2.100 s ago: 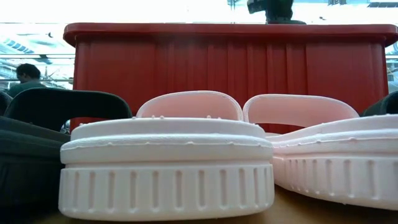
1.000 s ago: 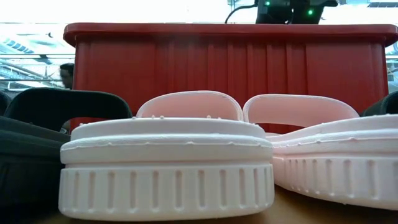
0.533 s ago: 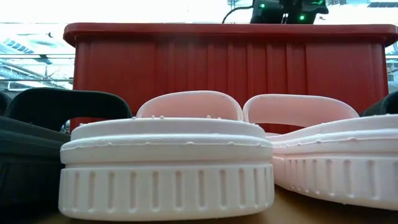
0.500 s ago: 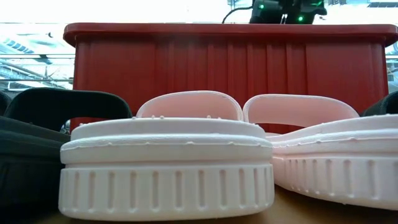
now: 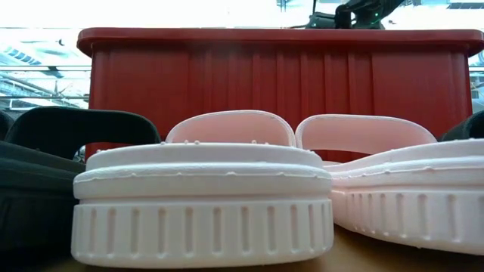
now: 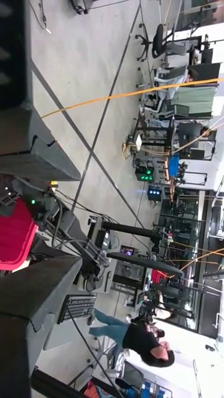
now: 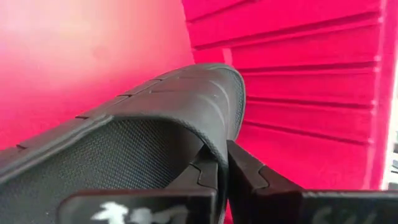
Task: Pick and place slides into bin
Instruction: Put the black slipper into the red bin
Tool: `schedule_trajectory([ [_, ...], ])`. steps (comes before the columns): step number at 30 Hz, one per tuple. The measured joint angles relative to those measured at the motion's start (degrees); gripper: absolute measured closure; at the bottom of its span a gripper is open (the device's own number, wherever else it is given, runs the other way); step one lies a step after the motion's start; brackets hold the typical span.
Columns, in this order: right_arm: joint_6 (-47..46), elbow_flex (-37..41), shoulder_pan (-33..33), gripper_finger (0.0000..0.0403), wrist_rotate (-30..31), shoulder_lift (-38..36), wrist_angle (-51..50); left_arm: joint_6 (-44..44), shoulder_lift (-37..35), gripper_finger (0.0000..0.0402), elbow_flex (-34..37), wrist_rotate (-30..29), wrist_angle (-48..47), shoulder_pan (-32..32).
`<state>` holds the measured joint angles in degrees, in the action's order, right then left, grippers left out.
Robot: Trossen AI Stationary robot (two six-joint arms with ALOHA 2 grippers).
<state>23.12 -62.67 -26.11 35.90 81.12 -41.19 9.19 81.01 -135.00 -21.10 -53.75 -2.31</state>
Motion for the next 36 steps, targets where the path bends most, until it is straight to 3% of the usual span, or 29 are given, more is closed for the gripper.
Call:
schedule_trajectory([
  [12,0.22,12.55,-1.94,0.0401,-1.22,0.13,7.55,0.36,0.00,0.0197,0.00,0.00,-0.01,0.00],
  [22,1.46,13.02,-3.48,0.0400,-0.31,0.13,14.44,0.39,0.30,0.0197,0.00,-0.02,0.56,0.00],
  [36,7.79,13.00,-10.29,0.0400,-5.20,2.58,18.08,1.81,0.90,0.0197,0.04,-0.02,0.39,-0.02],
])
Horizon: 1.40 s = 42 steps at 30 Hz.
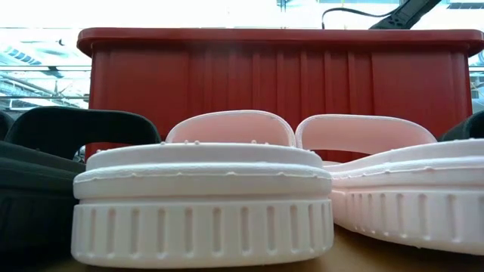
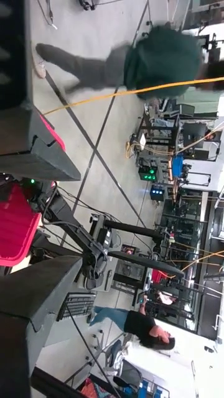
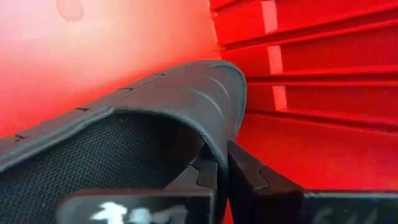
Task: Pick and place slides into bin
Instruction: Put the black slipper into the red bin
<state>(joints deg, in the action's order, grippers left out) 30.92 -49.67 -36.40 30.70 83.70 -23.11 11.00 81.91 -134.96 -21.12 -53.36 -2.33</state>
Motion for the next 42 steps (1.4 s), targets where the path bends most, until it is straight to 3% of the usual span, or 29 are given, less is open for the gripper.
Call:
schedule_trajectory([
  [11,0.86,2.27,-0.11,0.0399,-3.77,0.02,2.34,-0.02,-0.05,0.0197,-0.02,-0.01,0.09,0.02],
  [21,-5.64,4.19,-0.19,0.0381,-3.76,-0.02,4.03,0.25,-0.05,0.0197,-0.02,-0.02,0.07,0.02],
  [32,-7.98,4.26,-0.29,0.0381,-3.52,0.02,5.29,1.69,-0.05,0.0197,-0.02,-0.01,0.08,0.02],
  [42,-9.54,4.26,0.09,0.0354,-3.76,0.02,3.94,1.69,-0.05,0.0197,-0.02,0.00,0.07,0.01],
])
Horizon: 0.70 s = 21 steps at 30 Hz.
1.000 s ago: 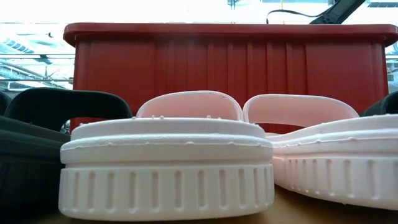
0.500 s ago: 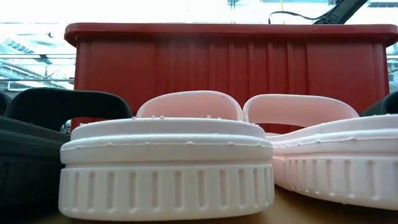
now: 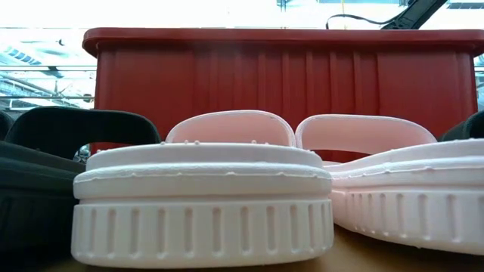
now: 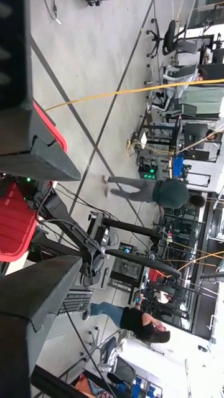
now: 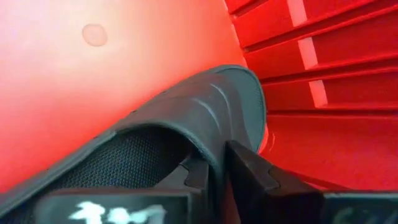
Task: Pick and place slides into bin
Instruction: Put the black slipper into the red bin
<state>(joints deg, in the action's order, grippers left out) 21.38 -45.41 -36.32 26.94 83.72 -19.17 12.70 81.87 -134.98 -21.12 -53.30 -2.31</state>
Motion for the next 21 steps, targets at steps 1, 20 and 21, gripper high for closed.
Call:
schedule_trajectory([
  [1,-0.02,0.00,0.19,0.0347,-0.02,0.00,-0.43,-0.02,0.00,0.0197,0.00,0.00,0.00,0.01],
  [20,-4.19,0.04,1.56,0.0237,0.20,-2.38,-4.76,-0.51,0.00,0.0197,0.00,0.03,-0.67,-0.01],
  [21,-4.23,0.04,1.56,0.0237,0.93,-2.51,-5.20,-0.51,0.00,0.0197,0.00,0.13,-0.71,-0.01],
])
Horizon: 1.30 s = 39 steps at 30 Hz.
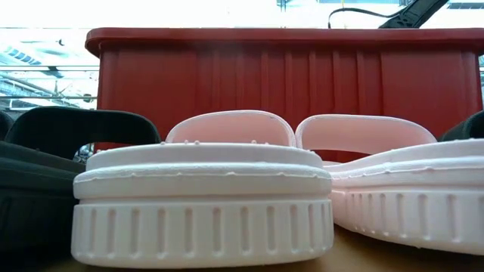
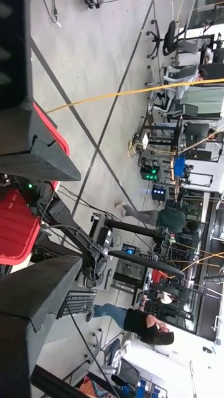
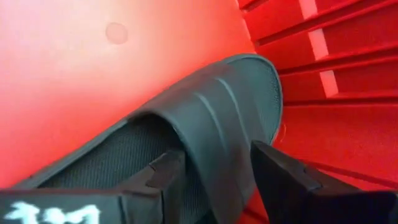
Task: Pick and place slides into bin
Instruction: Put the black slipper into the red bin
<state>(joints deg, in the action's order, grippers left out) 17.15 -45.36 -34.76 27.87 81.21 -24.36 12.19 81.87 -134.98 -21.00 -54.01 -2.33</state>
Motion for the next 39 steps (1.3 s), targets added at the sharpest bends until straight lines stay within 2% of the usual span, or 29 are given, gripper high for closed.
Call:
schedule_trajectory([
  [5,-1.49,0.00,-0.02,0.0236,3.48,-0.21,-0.90,0.00,0.00,0.0197,0.00,0.40,-0.51,0.00],
  [14,-5.25,-0.07,1.53,0.0236,-2.06,-0.27,-5.55,0.40,0.00,0.0197,0.00,0.48,-1.59,0.00],
  [22,-9.37,-0.07,3.31,0.0236,-2.62,-2.59,-6.13,1.05,0.00,0.0197,-0.02,2.98,-2.87,0.00],
  [29,-9.38,-0.07,3.91,0.0238,-1.64,-6.87,-7.46,1.27,0.00,0.0197,-0.02,2.96,-3.48,0.00],
  [36,-8.47,-0.09,3.87,0.0240,0.26,-7.63,-9.70,1.62,0.00,0.0197,-0.02,2.98,-3.40,0.00],
  [39,-7.91,-0.07,3.82,0.0240,-1.40,-7.53,-9.94,1.62,0.00,0.0197,-0.02,3.02,-3.40,0.00],
])
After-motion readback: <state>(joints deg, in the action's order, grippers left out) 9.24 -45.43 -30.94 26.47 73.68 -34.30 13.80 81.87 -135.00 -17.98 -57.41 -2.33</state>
